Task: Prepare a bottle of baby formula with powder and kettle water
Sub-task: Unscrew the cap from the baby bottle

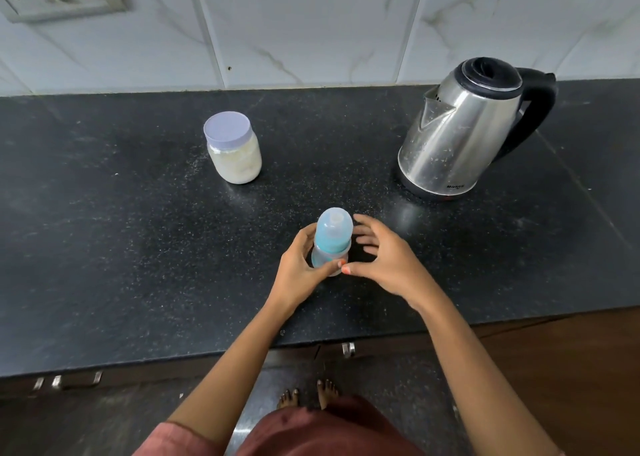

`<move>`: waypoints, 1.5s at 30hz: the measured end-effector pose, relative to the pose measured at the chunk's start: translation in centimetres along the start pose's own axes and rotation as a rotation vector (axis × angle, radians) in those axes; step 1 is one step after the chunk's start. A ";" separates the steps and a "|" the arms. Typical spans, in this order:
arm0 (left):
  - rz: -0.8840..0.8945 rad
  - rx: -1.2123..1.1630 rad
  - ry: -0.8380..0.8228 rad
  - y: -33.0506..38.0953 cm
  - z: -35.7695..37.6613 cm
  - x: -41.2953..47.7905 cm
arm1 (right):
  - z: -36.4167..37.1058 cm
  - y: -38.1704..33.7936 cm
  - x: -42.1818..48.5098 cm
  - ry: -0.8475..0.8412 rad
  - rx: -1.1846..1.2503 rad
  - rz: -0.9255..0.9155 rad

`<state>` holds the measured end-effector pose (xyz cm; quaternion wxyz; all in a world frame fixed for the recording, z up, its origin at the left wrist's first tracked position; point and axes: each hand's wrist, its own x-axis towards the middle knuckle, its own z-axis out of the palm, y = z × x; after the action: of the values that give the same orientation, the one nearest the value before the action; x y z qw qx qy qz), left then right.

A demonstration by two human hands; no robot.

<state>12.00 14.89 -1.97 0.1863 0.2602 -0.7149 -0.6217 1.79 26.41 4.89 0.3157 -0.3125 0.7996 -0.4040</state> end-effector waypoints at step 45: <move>0.001 0.126 -0.043 1.2 -0.1 0.3 | -1.6 -8.3 3.5 -0.416 -0.910 -0.325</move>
<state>11.67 14.78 -0.79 0.1547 0.2576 -0.7565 -0.5809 0.51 20.55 11.77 0.2334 -0.6115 0.7559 0.0109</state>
